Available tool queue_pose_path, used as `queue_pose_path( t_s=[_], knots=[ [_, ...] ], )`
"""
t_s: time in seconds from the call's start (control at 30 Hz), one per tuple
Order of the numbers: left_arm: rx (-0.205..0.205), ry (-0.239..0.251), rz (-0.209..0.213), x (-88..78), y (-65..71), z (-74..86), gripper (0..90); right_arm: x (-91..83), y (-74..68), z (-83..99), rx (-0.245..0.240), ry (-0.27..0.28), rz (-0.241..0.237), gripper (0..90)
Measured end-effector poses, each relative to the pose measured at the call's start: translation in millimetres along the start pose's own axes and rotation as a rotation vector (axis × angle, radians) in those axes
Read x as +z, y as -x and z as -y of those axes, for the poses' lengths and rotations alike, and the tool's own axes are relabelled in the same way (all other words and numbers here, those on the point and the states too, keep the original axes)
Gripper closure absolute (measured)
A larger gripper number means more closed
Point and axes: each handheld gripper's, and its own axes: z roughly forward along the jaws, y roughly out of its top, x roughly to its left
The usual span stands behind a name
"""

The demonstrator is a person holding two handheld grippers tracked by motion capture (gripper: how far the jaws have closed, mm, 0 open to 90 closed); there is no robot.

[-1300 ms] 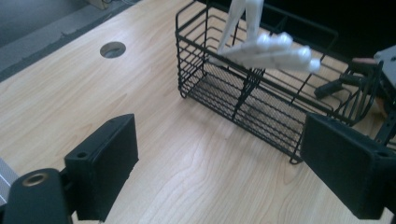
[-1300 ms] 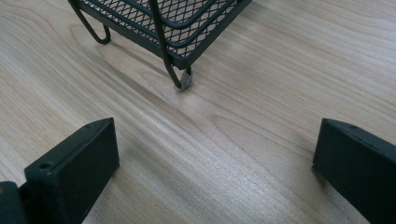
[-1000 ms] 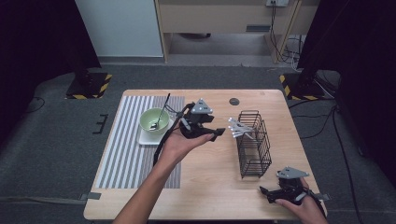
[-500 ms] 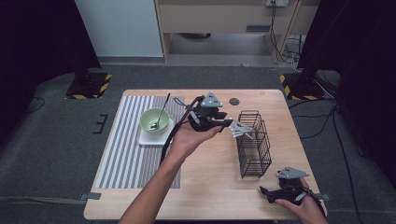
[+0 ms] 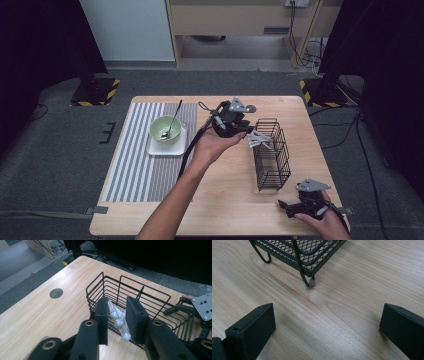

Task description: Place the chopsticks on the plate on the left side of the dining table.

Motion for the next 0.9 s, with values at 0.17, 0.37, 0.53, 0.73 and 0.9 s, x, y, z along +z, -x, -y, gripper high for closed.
queue_pose_path(
  t_s=[0.17, 0.37, 0.53, 0.73, 0.9],
  knots=[
    [-0.013, 0.006, 0.01, 1.2, -0.2, -1.3, 79.8, -0.1, 0.1, 0.0, -0.001, 0.0, -0.001, 0.3],
    [-0.015, -0.002, 0.007, 0.9, -0.5, -3.2, 82.0, -0.1, 0.1, 0.0, -0.001, 0.0, -0.001, 0.3],
    [-0.017, -0.002, 0.001, 1.8, -2.1, -3.7, 82.3, -0.1, 0.1, 0.0, -0.001, 0.0, -0.001, 0.3],
    [-0.013, -0.015, -0.024, 6.3, -1.9, -3.5, 78.7, -0.1, 0.1, 0.0, -0.001, 0.0, -0.001, 0.3],
    [-0.019, -0.019, -0.03, 9.9, -2.6, -2.7, 74.9, 0.0, 0.1, 0.1, -0.002, 0.0, -0.001, 0.3]
  ],
)
